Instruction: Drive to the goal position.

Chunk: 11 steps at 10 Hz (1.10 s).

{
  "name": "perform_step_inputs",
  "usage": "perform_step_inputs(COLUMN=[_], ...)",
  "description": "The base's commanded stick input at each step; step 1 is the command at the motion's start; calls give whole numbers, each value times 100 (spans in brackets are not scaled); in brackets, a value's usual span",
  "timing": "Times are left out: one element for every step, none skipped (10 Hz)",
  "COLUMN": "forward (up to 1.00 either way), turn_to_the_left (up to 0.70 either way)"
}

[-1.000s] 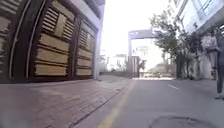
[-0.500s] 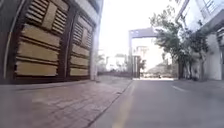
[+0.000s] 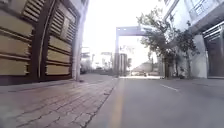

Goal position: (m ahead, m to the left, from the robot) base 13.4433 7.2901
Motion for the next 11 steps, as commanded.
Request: perform_step_inputs(forward=[100, 100, 100, 100, 100, 100, 100, 100, 100, 100, 100], turn_to_the_left=[0, 0, 0, 0, 0, 0, 0, 0, 0, 0, 0])
